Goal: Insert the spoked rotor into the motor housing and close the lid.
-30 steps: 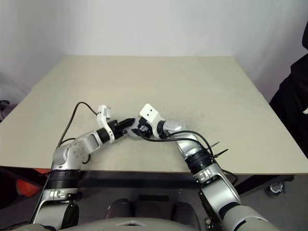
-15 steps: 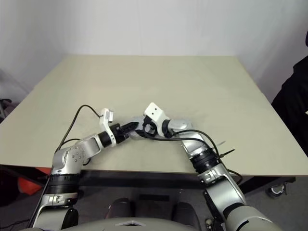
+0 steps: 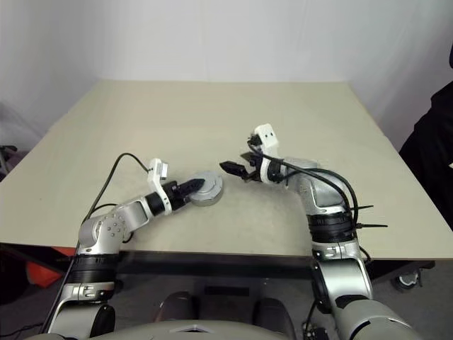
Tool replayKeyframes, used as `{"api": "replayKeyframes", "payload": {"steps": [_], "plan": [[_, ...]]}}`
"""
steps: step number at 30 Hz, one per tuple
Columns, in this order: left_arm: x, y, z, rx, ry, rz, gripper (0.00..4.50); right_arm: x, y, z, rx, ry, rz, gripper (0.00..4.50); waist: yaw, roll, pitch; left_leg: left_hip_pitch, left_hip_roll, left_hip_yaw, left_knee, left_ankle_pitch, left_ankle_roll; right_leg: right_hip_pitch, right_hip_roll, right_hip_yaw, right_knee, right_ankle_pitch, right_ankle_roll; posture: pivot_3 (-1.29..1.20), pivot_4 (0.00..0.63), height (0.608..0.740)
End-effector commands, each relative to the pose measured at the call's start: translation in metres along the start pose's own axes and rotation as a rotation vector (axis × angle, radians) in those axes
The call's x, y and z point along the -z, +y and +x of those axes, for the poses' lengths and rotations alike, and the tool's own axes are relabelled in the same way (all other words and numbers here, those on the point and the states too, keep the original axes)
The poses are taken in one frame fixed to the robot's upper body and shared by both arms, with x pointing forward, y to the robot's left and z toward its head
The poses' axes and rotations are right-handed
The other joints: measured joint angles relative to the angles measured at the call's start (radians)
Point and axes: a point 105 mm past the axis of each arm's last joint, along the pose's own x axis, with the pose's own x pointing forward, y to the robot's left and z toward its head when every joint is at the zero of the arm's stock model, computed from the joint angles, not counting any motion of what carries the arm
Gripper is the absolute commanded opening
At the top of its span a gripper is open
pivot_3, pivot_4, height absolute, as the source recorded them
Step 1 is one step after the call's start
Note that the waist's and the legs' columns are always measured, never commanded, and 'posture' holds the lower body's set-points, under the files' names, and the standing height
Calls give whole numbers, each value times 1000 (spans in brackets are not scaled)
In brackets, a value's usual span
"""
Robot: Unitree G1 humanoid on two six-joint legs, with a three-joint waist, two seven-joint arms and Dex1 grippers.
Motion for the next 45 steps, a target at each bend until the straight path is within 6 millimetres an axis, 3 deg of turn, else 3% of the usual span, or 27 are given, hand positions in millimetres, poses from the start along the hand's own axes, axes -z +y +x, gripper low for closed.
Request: {"api": "replayKeyframes", "payload": {"steps": [1, 6, 14, 30, 41, 45], "plan": [[4, 12, -5, -51, 26, 3, 0, 8, -1, -2, 17, 60, 173, 4481, 0, 0, 0, 0, 0, 0, 0, 0, 0, 0, 0, 0, 0, 0, 0, 0, 0, 740], [2, 17, -11, -70, 18, 9, 0, 27, -11, 3, 71, 120, 310, 4481, 1, 0, 0, 0, -1, 0, -4, 5, -8, -2, 0, 0, 0, 0, 0, 0, 0, 740], [0, 25, -23, -110, 10, 25, 0, 38, -5, 20, 34, 148, 431, 4481, -2, 1, -2, 2, -1, 0, -8, 7, -12, -3, 0, 1, 0, 0, 0, 0, 0, 740], [-4, 30, -26, -143, -3, 42, 0, 27, 37, 50, -173, 132, 489, 4481, 0, 2, -2, -1, -2, 0, -9, 7, -12, -7, 0, 1, 0, 0, 0, 0, 0, 740], [-8, 34, -28, -163, -13, 52, 0, 25, 42, 75, -174, 101, 519, 4481, 0, 2, -1, -1, -2, 0, -9, 8, -13, -8, 0, 1, 1, 0, 0, 0, 0, 740], [-9, 34, -29, -166, -13, 54, 0, 28, 31, 77, -119, 89, 538, 3521, 0, 2, -1, -1, -2, 0, -9, 8, -13, -8, 0, 0, 1, 0, -1, 0, 0, 740]]}}
